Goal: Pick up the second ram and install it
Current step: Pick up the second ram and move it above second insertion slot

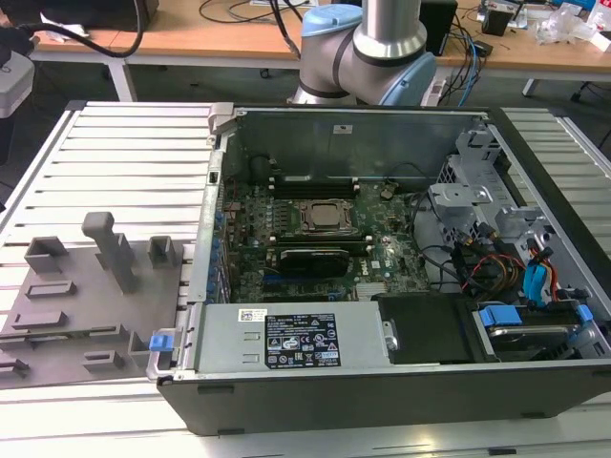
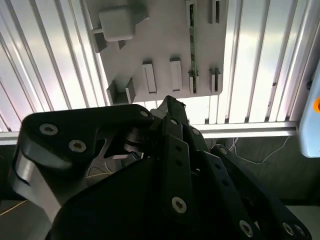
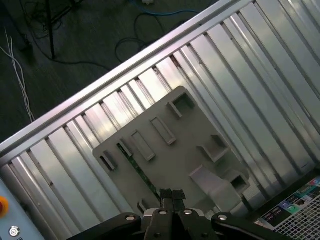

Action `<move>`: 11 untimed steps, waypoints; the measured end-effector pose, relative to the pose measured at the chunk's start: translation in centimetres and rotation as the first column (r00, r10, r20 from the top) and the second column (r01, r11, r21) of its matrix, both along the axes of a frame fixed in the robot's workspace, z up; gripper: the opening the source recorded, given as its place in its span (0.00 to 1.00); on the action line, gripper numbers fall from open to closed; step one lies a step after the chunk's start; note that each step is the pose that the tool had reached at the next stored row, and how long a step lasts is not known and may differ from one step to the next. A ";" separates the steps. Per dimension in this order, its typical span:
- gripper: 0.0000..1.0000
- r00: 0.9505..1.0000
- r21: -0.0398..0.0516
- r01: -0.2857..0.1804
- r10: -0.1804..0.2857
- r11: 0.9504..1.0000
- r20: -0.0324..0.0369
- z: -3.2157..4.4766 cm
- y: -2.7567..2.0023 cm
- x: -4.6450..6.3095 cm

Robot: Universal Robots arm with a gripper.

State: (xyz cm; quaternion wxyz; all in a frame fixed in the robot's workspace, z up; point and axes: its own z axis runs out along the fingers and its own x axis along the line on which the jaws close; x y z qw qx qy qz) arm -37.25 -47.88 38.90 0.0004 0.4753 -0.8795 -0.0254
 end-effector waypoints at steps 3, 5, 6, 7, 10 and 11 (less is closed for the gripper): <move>0.11 0.999 0.000 -0.048 0.048 0.999 0.000 0.00 0.00 0.0; 0.11 0.997 0.000 -0.078 0.078 0.997 0.000 0.00 0.00 0.0; 0.11 0.996 0.000 -0.088 0.088 0.996 0.000 0.00 0.00 0.0; 0.11 0.996 0.000 -0.094 0.094 0.996 0.000 0.00 0.00 0.0; 0.11 0.991 0.000 -0.135 0.135 0.991 0.000 0.00 0.00 0.0; 0.11 0.989 0.000 -0.145 0.145 0.989 0.000 0.01 0.00 0.0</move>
